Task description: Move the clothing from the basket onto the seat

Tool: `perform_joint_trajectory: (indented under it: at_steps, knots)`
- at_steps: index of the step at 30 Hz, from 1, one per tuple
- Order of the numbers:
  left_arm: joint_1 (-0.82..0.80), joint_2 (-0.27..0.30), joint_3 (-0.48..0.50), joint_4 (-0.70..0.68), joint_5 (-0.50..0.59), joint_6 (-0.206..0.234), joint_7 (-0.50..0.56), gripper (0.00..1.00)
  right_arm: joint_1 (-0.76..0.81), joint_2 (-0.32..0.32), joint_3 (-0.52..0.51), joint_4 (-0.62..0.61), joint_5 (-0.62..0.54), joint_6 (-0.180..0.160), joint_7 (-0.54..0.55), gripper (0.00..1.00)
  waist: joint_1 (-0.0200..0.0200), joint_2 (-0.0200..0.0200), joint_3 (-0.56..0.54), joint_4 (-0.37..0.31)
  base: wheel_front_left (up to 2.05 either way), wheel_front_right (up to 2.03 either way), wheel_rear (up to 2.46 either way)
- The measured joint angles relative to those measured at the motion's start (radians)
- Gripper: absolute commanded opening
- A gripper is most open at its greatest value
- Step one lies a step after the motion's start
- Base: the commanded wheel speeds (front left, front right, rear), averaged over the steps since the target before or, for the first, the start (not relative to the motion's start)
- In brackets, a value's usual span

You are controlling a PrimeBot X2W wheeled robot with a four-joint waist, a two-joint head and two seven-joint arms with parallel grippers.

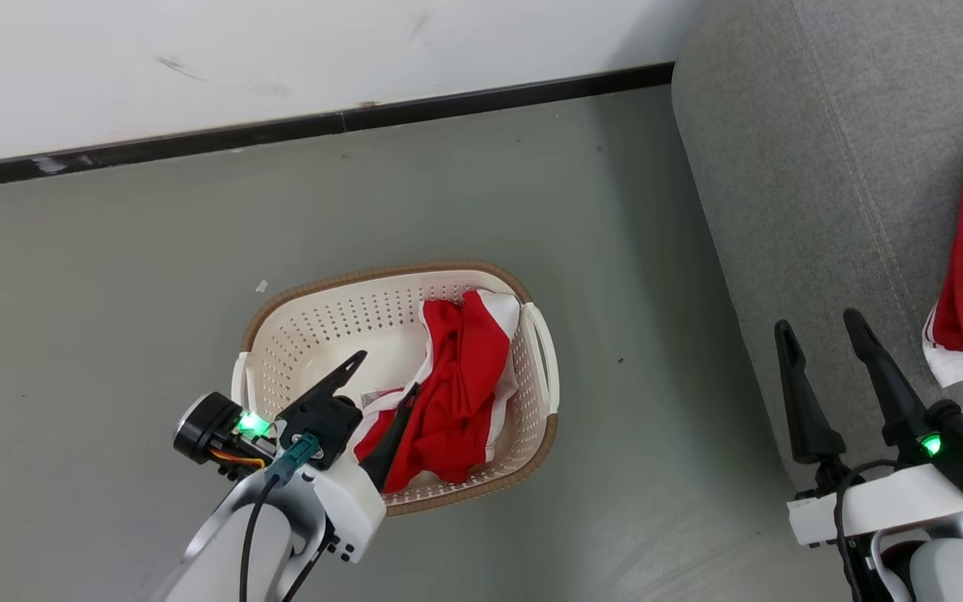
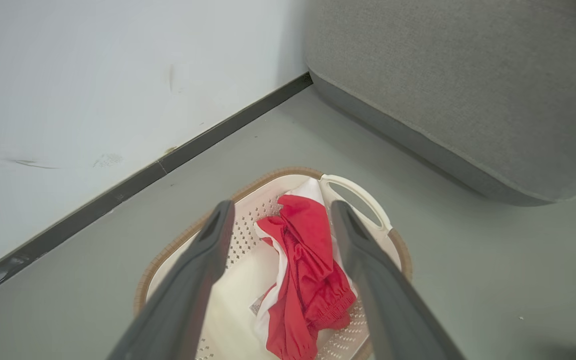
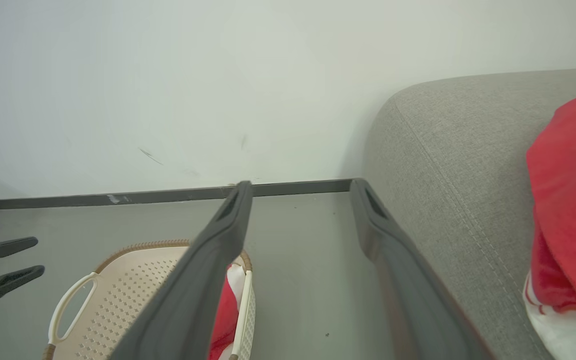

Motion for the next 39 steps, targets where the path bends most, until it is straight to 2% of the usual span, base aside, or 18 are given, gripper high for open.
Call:
perform_joint_trajectory:
  at_steps: [39]
  knots:
    - [-0.285, 0.052, -0.031, 0.153, 0.097, -0.013, 0.038, 1.0, -0.236, 0.0, 0.063, -0.059, 0.113, 0.0, -0.003, 1.0, 0.0, 0.0, 0.351, -0.155, 0.0, 0.0, 0.0]
